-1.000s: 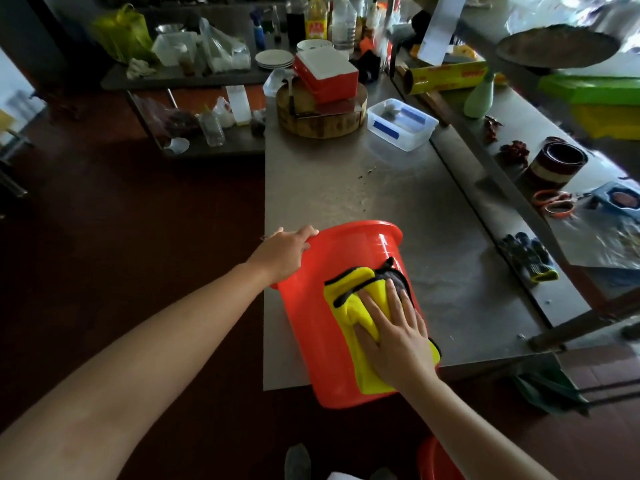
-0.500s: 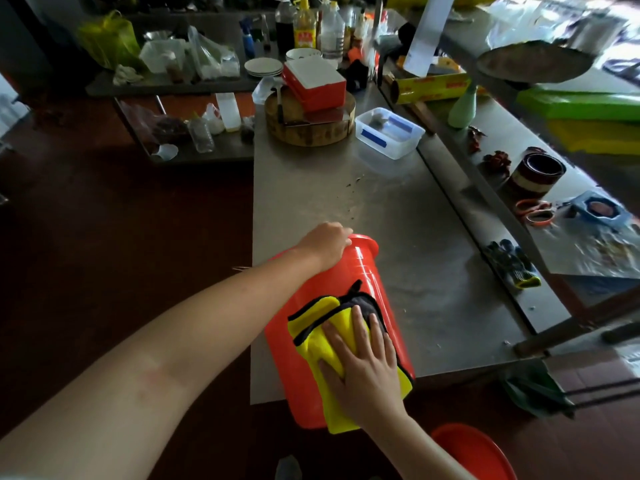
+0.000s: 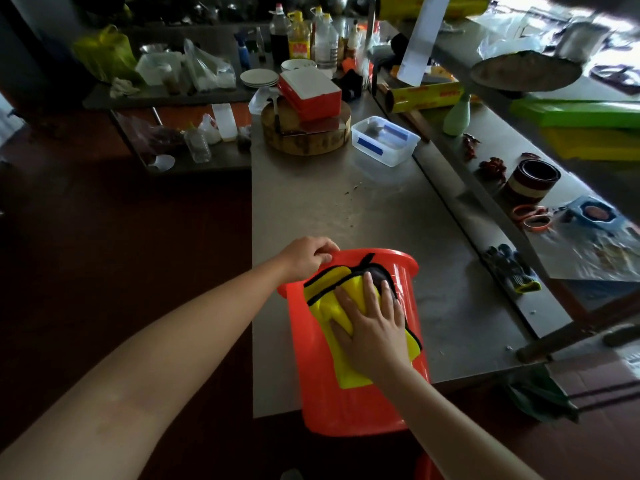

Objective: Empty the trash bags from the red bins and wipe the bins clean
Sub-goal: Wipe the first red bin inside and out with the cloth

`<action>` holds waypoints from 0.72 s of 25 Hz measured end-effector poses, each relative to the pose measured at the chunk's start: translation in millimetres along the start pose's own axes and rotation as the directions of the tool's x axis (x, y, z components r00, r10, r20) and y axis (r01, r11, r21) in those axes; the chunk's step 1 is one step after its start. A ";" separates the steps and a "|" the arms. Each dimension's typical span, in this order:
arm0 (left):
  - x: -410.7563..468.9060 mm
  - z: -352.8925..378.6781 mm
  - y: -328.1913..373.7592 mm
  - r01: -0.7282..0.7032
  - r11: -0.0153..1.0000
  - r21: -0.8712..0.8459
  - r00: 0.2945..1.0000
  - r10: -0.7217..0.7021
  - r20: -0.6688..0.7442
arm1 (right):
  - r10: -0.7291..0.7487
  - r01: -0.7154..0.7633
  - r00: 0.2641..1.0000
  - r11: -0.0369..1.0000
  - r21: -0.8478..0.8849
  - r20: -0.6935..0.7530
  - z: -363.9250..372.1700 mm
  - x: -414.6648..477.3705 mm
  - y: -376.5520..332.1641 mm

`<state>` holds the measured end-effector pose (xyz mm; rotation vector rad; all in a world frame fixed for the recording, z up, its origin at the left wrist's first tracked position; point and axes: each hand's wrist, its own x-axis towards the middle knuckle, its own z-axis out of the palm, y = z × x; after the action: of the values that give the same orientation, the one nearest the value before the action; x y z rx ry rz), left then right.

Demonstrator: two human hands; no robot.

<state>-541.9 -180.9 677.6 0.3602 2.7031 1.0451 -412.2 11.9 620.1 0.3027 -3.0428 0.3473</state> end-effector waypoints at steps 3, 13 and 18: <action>-0.2 -8.5 -6.6 -0.028 0.994 0.110 0.999 0.025 0.028 | -0.024 0.024 1.000 0.999 -0.024 0.004 2.3 19.9 -21.3; 5.5 -9.0 -24.5 -0.031 0.987 0.156 0.999 0.033 -0.012 | 0.044 -0.042 0.999 0.983 0.178 -0.005 2.2 46.7 30.2; 6.3 -8.7 -21.6 0.004 0.992 0.123 1.000 -0.001 -0.025 | 0.220 -0.274 0.962 0.749 0.603 0.163 0.4 77.8 85.4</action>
<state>-553.6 -200.0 668.4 0.3666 2.7975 0.8898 -505.5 78.9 607.8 -0.0770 -2.9385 1.4032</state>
